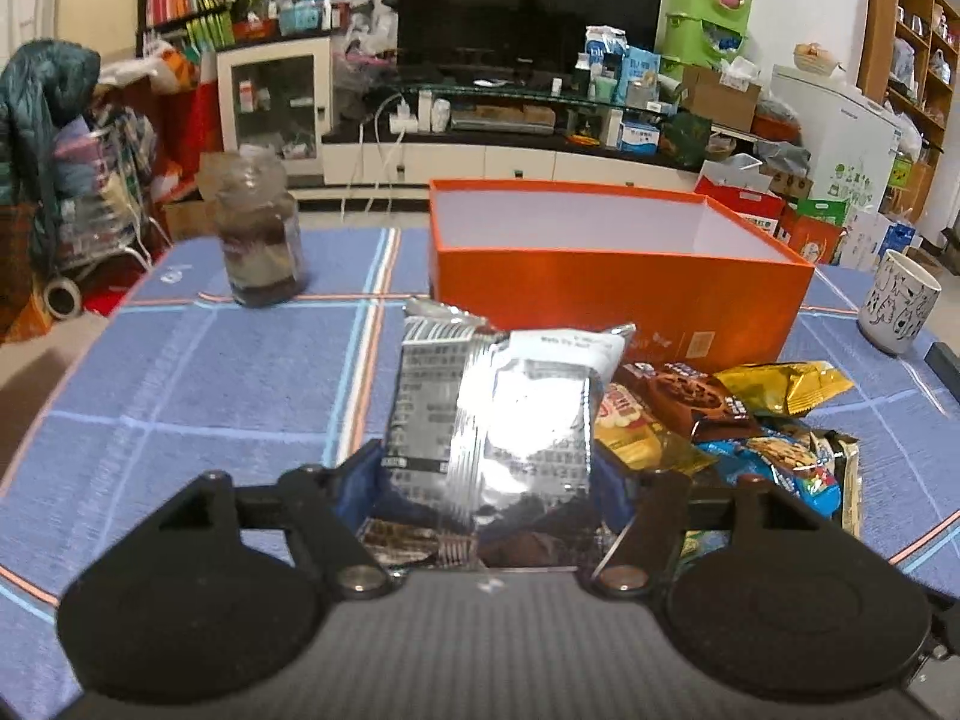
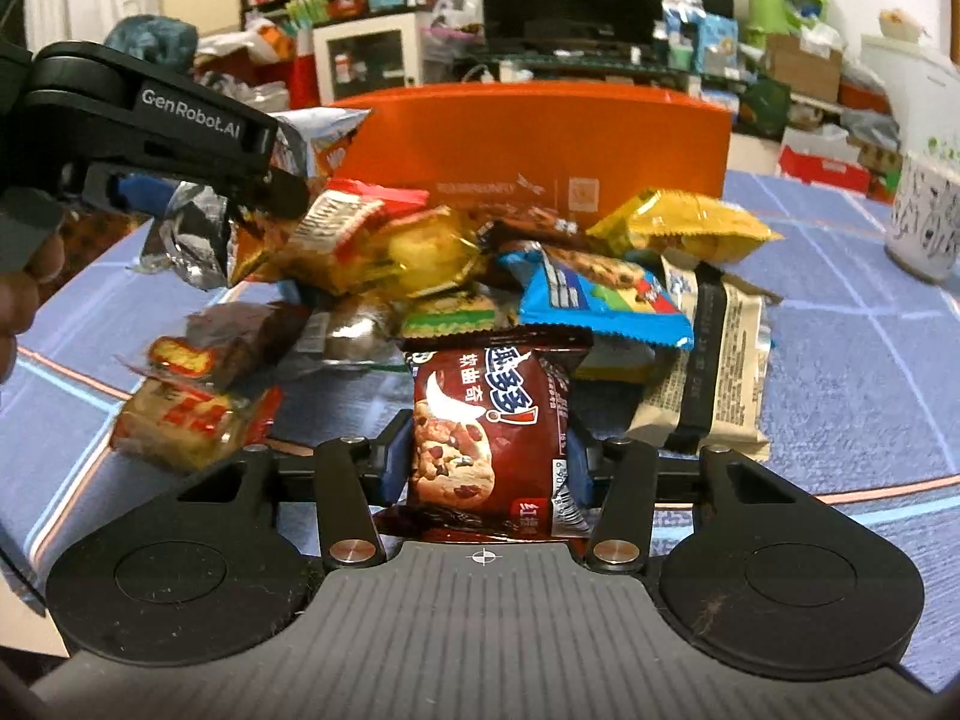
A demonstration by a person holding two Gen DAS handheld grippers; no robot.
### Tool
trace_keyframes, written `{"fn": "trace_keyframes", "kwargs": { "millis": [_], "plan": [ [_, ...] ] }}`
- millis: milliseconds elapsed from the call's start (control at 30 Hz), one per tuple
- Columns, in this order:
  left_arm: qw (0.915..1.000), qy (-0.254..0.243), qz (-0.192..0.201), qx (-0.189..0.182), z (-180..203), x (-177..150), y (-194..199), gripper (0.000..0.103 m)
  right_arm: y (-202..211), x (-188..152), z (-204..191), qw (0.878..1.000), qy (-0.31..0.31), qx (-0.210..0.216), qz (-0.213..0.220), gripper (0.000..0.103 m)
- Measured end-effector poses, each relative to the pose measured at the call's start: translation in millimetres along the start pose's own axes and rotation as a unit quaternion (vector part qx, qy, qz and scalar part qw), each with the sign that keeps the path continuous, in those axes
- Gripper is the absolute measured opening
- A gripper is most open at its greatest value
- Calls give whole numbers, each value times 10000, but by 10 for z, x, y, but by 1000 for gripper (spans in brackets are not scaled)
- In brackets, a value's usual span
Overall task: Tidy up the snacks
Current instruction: 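Lift both packets into the orange box and open both tools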
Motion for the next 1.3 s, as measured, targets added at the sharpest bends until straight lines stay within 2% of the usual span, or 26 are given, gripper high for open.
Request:
{"fn": "trace_keyframes", "kwargs": {
  "millis": [267,333,400,533,633,733,833,867,900,1000,1033,1067,1133,1300],
  "plan": [
    [9997,137,203,-13,-70,155,256,68,319,291,-116,9991,47,322,280,36],
    [9994,90,330,23,-45,297,238,68,345,488,-29,9986,-32,351,396,36],
    [9991,99,416,-19,6,499,145,68,277,838,159,9978,-175,305,569,36],
    [9989,143,451,-16,122,982,-324,68,-127,1759,555,9951,-218,204,944,36],
    [9995,24,320,-16,261,1263,-790,68,-688,2231,734,9973,-232,144,684,36],
    [9998,-190,84,61,326,1356,-1179,70,-1191,2428,832,9989,-346,134,283,37],
    [9998,-173,9,76,271,1363,-1263,76,-1509,2442,886,9979,-604,240,-40,44],
    [9999,-135,67,54,241,1377,-1207,77,-1533,2436,902,9977,-637,250,-40,51],
    [9999,-77,143,43,202,1379,-1123,78,-1499,2441,927,9976,-640,268,32,53],
    [9992,168,363,-9,50,1316,-738,83,-1166,2425,1020,9963,-682,353,375,59],
    [9988,230,434,25,-5,1260,-592,89,-991,2381,1075,9956,-693,384,505,66],
    [9982,281,530,94,-79,1176,-407,93,-776,2303,1150,9947,-698,365,664,78],
    [9971,338,629,254,-198,989,-119,95,-372,2037,1280,9940,-688,111,843,85],
    [9932,621,679,719,-455,440,460,95,230,1196,1434,9937,-657,-484,763,78]
  ]
}}
Point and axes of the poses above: each gripper's, at about its wrist camera, not at the fingertips, and y roughly against the way its jaws point, z to its right, x to its top, the point moved 10 cm from there along -y, roughly the way its jaws point, and after that the axes turned 9 degrees about z, right-handed, at the moved point
